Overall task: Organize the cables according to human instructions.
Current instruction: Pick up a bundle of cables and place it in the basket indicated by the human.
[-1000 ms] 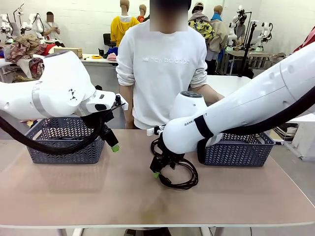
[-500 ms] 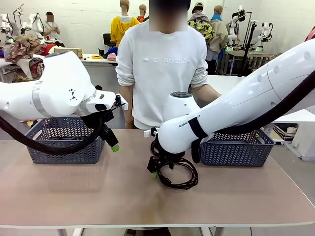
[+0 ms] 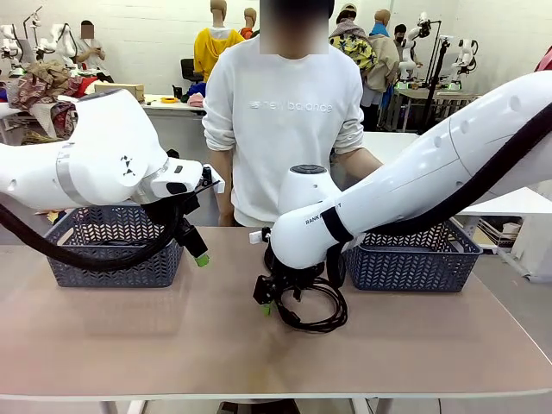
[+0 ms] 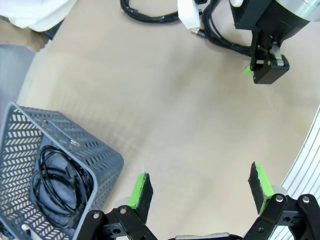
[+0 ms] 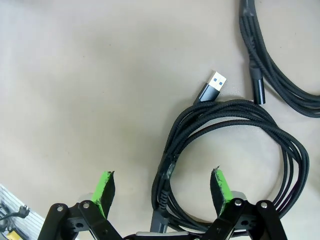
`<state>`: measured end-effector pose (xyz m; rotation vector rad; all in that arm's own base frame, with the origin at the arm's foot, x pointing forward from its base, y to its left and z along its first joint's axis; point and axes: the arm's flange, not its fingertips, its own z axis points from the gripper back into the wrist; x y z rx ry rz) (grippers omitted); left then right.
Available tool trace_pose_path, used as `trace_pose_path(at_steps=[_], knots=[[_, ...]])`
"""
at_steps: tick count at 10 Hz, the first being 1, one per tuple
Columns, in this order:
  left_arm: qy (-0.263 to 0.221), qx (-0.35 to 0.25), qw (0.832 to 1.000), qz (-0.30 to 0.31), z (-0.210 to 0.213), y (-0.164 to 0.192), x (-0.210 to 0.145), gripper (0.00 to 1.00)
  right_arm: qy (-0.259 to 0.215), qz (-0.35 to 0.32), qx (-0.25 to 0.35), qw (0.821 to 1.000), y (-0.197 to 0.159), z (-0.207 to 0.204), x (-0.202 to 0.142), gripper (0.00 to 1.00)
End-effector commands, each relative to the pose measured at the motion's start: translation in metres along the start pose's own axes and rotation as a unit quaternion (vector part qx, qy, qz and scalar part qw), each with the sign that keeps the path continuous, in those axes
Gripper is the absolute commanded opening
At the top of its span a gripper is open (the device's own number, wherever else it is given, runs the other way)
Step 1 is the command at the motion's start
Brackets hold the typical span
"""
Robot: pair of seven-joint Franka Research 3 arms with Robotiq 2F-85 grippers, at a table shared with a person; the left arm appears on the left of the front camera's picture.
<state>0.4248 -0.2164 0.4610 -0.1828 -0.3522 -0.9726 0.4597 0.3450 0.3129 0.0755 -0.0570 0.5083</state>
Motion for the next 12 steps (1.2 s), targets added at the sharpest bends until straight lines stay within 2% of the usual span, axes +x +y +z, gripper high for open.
trace_pose_path(at_steps=[1, 7, 8, 9, 10, 11, 12], knots=[[-0.001, 0.002, 1.0, 0.004, 0.0014, 0.0019, 0.0002, 1.0, 0.005, -0.014, -0.024, 1.0, 0.0064, 0.0012, 0.0079, 1.0], [-0.001, 0.002, 1.0, 0.004, 0.0014, 0.0019, 0.0002, 1.0, 0.012, -0.013, -0.041, 0.999, 0.0113, -0.0047, 0.0139, 1.0], [-0.001, 0.002, 1.0, 0.004, 0.0014, 0.0019, 0.0002, 1.0, 0.009, -0.007, -0.045, 0.999, 0.0116, -0.0053, 0.0143, 0.87], [-0.001, 0.002, 1.0, 0.004, 0.0014, 0.0019, 0.0002, 1.0, 0.01, -0.004, -0.047, 0.999, 0.0117, -0.0051, 0.0144, 0.81], [-0.001, 0.002, 1.0, 0.004, 0.0014, 0.0019, 0.0002, 1.0, 0.008, -0.005, -0.048, 0.999, 0.0117, -0.0045, 0.0146, 0.68], [-0.001, 0.002, 1.0, 0.004, 0.0014, 0.0019, 0.0002, 1.0, 0.007, -0.007, -0.049, 0.999, 0.0113, -0.0042, 0.0143, 0.62], [-0.001, 0.002, 1.0, 0.004, 0.0014, 0.0019, 0.0002, 1.0, 0.006, -0.007, -0.049, 0.999, 0.0113, -0.0032, 0.0146, 0.49]])
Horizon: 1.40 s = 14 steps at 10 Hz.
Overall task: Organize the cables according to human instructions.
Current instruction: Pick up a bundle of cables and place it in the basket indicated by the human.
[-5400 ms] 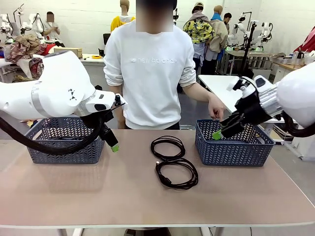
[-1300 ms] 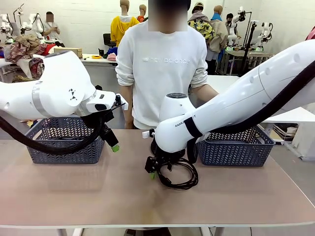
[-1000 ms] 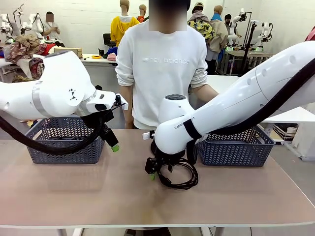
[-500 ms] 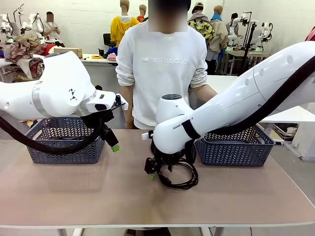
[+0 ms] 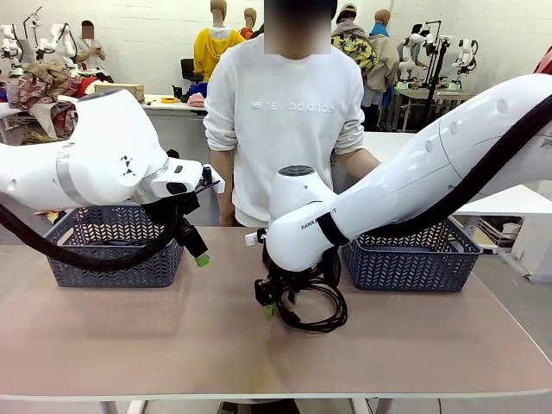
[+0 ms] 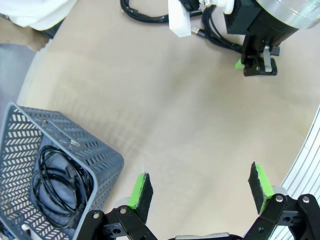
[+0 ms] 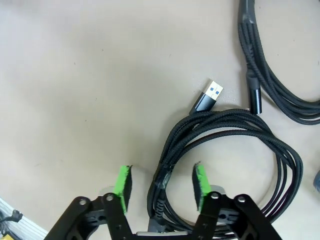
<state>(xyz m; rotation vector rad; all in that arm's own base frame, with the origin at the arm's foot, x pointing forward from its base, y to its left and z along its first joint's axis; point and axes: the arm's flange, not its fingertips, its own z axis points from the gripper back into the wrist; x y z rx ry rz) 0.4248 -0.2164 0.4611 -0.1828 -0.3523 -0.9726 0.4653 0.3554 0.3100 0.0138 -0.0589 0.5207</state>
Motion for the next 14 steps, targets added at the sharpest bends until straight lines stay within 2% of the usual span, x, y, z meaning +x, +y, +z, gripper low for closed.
trace_pose_path(at_steps=[1, 2, 3, 4, 6, 11, 14], knots=[[-0.001, 0.002, 1.0, 0.004, 0.001, 0.002, 0.0, 1.0, -0.001, -0.014, -0.018, 1.0, 0.005, 0.001, 0.005, 0.42], [-0.001, 0.002, 1.0, 0.004, 0.001, 0.002, 0.0, 1.0, -0.001, -0.014, -0.016, 1.0, 0.005, 0.0, 0.005, 0.29], [-0.001, 0.002, 1.0, 0.004, 0.001, 0.002, 0.0, 1.0, 0.001, -0.015, -0.013, 1.0, 0.004, -0.002, 0.005, 0.23], [-0.001, 0.002, 1.0, 0.004, 0.001, 0.002, 0.0, 1.0, 0.003, -0.016, -0.01, 1.0, 0.004, -0.002, 0.005, 0.1], [-0.001, 0.002, 1.0, 0.004, 0.001, 0.002, 0.0, 1.0, 0.003, -0.017, -0.007, 1.0, 0.004, -0.001, 0.004, 0.0], [-0.001, 0.002, 1.0, 0.004, 0.001, 0.002, 0.0, 1.0, 0.004, -0.007, -0.006, 1.0, 0.004, 0.021, -0.022, 0.0], [-0.001, 0.002, 1.0, 0.004, 0.001, 0.002, 0.0, 1.0, -0.003, 0.082, 0.025, 0.996, 0.005, 0.072, -0.039, 0.0]])
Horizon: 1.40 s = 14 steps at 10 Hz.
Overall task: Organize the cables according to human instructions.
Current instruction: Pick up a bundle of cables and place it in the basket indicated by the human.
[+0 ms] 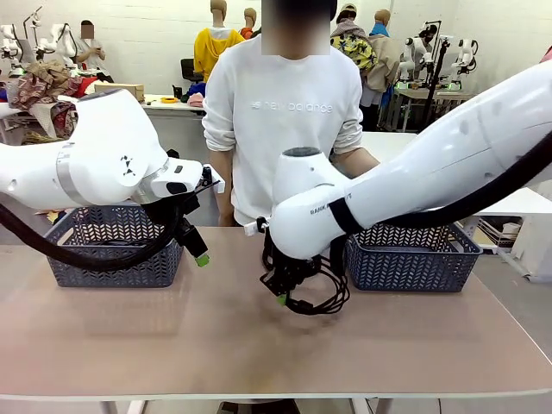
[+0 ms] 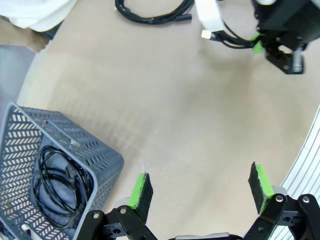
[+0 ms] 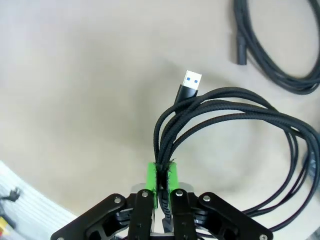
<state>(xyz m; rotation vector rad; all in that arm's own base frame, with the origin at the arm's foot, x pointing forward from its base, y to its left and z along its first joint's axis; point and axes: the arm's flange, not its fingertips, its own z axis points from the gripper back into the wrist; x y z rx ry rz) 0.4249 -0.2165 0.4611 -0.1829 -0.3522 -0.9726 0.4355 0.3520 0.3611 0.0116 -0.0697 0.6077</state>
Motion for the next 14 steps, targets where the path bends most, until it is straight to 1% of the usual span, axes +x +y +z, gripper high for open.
trace_pose_path(at_steps=[1, 2, 3, 4, 5, 7, 8, 9, 12, 14], knots=[[-0.001, 0.002, 1.0, 0.004, 0.001, 0.002, 0.0, 1.0, 0.007, 0.076, 0.038, 0.996, -0.003, 0.036, -0.02, 0.0], [-0.001, 0.002, 1.0, 0.004, 0.001, 0.002, 0.0, 1.0, 0.013, 0.123, 0.037, 0.992, -0.002, 0.052, -0.026, 0.0], [-0.001, 0.002, 1.0, 0.004, 0.001, 0.002, 0.0, 1.0, 0.013, 0.174, 0.042, 0.984, -0.008, 0.069, -0.033, 0.0], [-0.001, 0.002, 1.0, 0.004, 0.001, 0.002, 0.0, 1.0, 0.012, 0.209, 0.035, 0.977, -0.019, 0.086, -0.04, 0.0], [-0.001, 0.002, 1.0, 0.004, 0.001, 0.002, 0.0, 1.0, 0.006, 0.238, 0.021, 0.971, -0.036, 0.105, -0.046, 0.0], [-0.001, 0.002, 1.0, 0.004, 0.001, 0.002, 0.0, 1.0, -0.011, 0.287, -0.003, 0.958, -0.071, 0.129, -0.055, 0.0], [-0.001, 0.002, 1.0, 0.004, 0.001, 0.002, 0.0, 1.0, -0.015, 0.298, -0.02, 0.954, -0.092, 0.136, -0.058, 0.0], [-0.001, 0.002, 1.0, 0.004, 0.001, 0.002, 0.0, 1.0, -0.017, 0.318, -0.022, 0.948, -0.119, 0.141, -0.059, 0.0], [-0.001, 0.002, 1.0, 0.004, 0.001, 0.002, 0.0, 1.0, -0.034, 0.359, -0.011, 0.933, -0.193, 0.145, -0.061, 0.0], [-0.001, 0.002, 1.0, 0.004, 0.001, 0.002, 0.0, 1.0, -0.024, 0.359, -0.013, 0.933, -0.236, 0.148, -0.063, 0.0]])
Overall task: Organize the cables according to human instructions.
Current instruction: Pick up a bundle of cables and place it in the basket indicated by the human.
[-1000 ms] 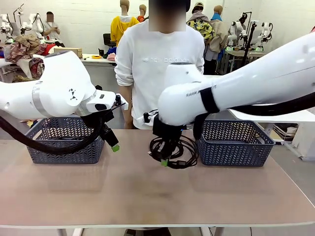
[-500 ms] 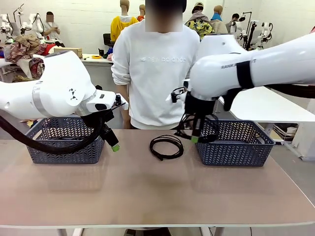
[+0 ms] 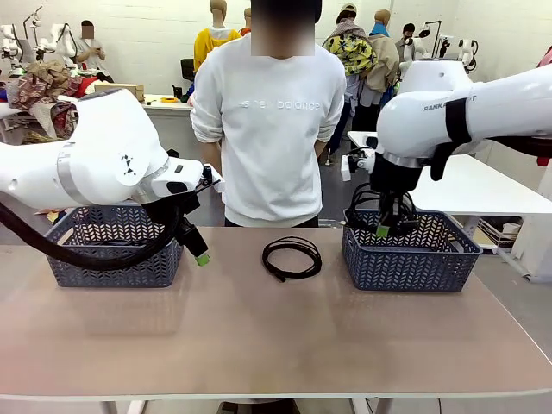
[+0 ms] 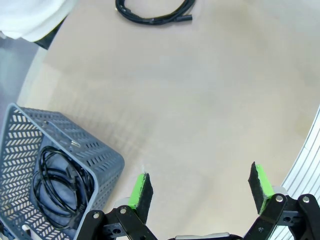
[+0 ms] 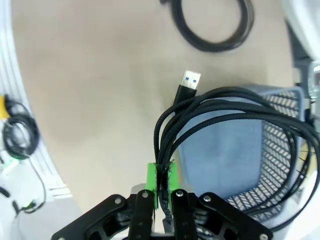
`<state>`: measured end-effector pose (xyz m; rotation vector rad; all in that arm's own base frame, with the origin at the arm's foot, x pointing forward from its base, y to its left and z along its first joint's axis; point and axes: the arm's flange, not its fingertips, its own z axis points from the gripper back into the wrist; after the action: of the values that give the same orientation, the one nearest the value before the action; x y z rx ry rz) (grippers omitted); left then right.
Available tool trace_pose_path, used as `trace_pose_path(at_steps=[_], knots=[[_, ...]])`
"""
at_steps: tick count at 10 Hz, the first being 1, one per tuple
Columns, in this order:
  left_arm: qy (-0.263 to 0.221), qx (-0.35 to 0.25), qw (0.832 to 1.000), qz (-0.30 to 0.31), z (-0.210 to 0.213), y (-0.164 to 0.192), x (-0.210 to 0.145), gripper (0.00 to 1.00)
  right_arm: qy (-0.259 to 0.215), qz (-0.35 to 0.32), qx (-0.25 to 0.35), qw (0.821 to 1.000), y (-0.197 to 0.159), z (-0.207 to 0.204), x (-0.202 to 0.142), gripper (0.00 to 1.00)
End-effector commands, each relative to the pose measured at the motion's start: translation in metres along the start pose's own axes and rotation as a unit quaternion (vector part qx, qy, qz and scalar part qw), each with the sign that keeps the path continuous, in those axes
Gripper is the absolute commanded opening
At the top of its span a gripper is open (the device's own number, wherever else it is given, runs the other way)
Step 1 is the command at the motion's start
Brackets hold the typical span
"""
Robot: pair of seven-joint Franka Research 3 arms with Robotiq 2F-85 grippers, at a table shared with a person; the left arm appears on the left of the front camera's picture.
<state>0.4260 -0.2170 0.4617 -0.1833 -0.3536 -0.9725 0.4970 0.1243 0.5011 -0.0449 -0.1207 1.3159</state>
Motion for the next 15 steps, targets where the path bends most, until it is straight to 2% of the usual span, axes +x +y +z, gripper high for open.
trace_pose_path(at_steps=[1, 3, 4, 9, 10, 15], knots=[[0.0, 0.002, 1.0, 0.004, 0.001, 0.001, -0.001, 1.0, -0.007, 0.012, 0.009, 1.0, -0.028, 0.004, -0.014, 0.0], [0.0, 0.002, 1.0, 0.004, 0.001, 0.001, -0.001, 1.0, -0.003, -0.003, 0.01, 1.0, -0.041, 0.002, -0.022, 0.0], [0.0, 0.002, 1.0, 0.004, 0.001, 0.001, -0.001, 1.0, 0.003, -0.001, 0.002, 1.0, -0.027, -0.002, -0.022, 0.0], [0.0, 0.002, 1.0, 0.004, 0.001, 0.001, -0.001, 1.0, 0.003, -0.001, 0.002, 1.0, -0.027, -0.002, -0.022, 0.0], [0.0, 0.002, 1.0, 0.004, 0.001, 0.001, -0.001, 1.0, 0.004, 0.001, 0.003, 1.0, -0.032, -0.004, -0.018, 0.1], [0.0, 0.002, 1.0, 0.004, 0.001, 0.001, -0.001, 1.0, -0.005, 0.069, -0.035, 0.997, -0.054, -0.037, -0.064, 0.1]])
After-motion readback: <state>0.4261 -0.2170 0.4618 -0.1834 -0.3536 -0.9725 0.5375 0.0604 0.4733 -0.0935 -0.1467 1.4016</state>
